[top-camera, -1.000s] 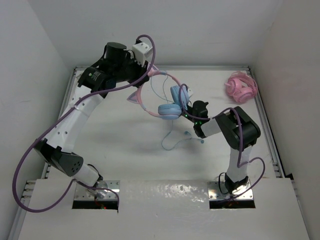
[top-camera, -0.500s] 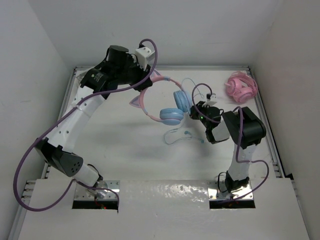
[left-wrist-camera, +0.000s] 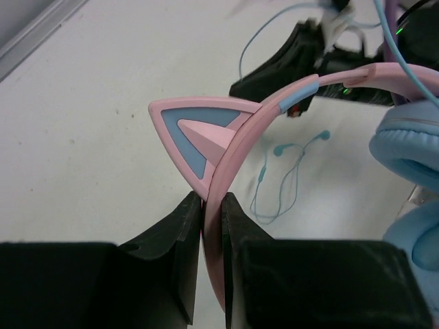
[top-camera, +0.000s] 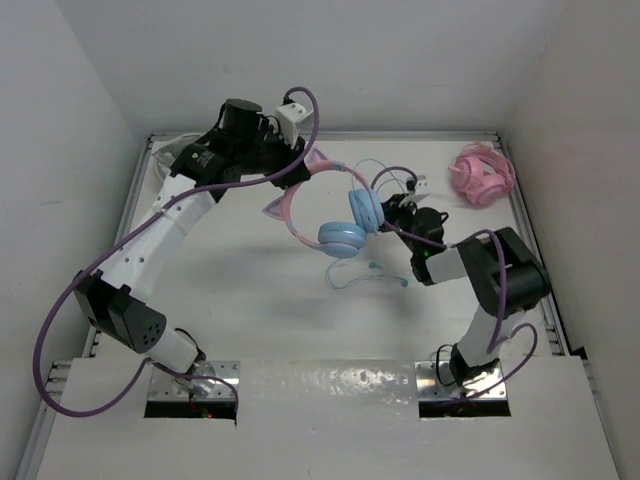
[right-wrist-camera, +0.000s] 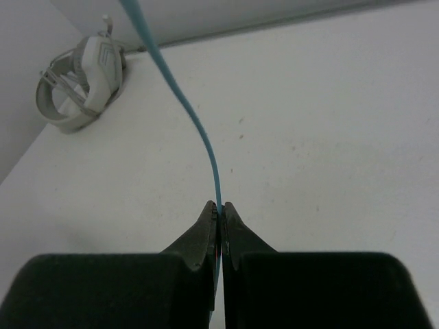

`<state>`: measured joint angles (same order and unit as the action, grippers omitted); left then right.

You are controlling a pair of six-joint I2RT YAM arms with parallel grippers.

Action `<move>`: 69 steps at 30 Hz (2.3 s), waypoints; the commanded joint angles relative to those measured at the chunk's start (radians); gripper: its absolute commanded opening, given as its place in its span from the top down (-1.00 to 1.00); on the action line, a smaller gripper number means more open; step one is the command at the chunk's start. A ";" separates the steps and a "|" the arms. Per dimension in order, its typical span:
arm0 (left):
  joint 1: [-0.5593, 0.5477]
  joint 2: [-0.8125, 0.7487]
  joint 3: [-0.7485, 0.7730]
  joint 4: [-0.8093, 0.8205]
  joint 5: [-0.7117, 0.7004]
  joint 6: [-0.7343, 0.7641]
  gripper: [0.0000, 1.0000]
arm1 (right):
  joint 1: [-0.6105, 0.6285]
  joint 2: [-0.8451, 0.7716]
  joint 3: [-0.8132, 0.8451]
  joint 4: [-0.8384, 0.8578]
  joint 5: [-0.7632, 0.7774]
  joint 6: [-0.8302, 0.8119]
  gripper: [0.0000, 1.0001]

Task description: Wrap the headphones

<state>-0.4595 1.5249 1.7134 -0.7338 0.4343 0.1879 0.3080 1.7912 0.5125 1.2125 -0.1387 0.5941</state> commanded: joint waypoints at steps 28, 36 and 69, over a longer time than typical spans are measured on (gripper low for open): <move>0.036 -0.111 -0.121 0.113 0.142 0.010 1.00 | -0.106 -0.098 0.302 -0.571 -0.116 -0.200 1.00; 0.097 -0.115 -0.113 0.126 0.190 -0.021 1.00 | -0.175 -0.095 0.146 -0.349 -0.104 -0.044 1.00; 0.336 -0.088 -0.219 0.385 0.331 -0.375 1.00 | -0.015 -0.003 0.083 -0.295 -0.079 -0.025 1.00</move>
<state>-0.1753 1.4639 1.4891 -0.4892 0.6914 -0.0677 0.2745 1.7916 0.5747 0.8825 -0.2317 0.5793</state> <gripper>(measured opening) 0.125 0.003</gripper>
